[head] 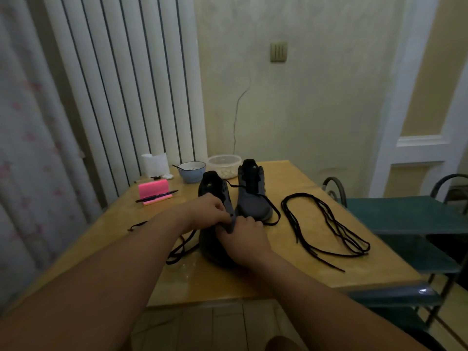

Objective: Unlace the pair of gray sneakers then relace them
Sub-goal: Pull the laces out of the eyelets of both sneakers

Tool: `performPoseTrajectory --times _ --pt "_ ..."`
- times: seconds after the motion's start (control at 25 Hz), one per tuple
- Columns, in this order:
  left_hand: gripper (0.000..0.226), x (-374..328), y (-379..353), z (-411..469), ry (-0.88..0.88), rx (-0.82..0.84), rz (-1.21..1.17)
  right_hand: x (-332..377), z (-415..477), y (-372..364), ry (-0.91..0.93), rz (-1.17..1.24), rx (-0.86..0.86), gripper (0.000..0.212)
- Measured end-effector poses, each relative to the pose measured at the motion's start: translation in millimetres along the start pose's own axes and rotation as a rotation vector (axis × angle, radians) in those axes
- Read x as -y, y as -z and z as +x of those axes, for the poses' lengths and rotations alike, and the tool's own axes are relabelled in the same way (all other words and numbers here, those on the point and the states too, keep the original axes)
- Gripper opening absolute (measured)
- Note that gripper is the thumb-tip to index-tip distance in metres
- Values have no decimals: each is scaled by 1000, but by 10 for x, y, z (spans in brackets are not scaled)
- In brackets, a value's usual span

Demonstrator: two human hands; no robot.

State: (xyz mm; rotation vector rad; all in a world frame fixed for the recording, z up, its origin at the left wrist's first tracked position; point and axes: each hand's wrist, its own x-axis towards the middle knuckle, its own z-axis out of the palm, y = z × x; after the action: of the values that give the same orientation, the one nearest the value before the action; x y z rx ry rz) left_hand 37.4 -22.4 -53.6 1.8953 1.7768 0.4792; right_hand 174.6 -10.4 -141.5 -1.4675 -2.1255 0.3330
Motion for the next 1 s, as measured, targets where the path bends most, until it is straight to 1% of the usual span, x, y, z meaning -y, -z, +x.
performPoseTrajectory --times 0.08,0.16,0.28,0.4,0.52,0.56,0.68,0.84,0.92,1.0 --pt "32 -23 -42 51 28 -7 49 -33 10 -2 46 -84 -2 82" --pt "26 -17 -78 79 22 -49 94 -42 34 -37 54 -69 -6 87" --pt "14 -28 -79 54 -35 -114 116 -35 86 -28 20 -44 -8 93" --pt "9 -47 -59 22 -67 -163 175 -50 113 -52 29 -91 33 94" --pt "4 -72 -27 -9 -70 -159 151 -58 127 -99 0 -89 38 87" --pt "6 -69 -23 -2 -53 -143 143 -60 120 -98 -11 -92 34 85" --pt "19 -75 -20 22 39 -81 91 -16 72 -31 7 -146 73 84" --pt "18 -112 1 61 159 -27 0 5 56 -10 14 -167 88 82" --pt "23 -129 -33 78 192 7 -61 -6 60 -14 10 -181 105 71" --pt "36 -125 -76 54 229 -4 -211 -24 65 17 13 -191 151 54"
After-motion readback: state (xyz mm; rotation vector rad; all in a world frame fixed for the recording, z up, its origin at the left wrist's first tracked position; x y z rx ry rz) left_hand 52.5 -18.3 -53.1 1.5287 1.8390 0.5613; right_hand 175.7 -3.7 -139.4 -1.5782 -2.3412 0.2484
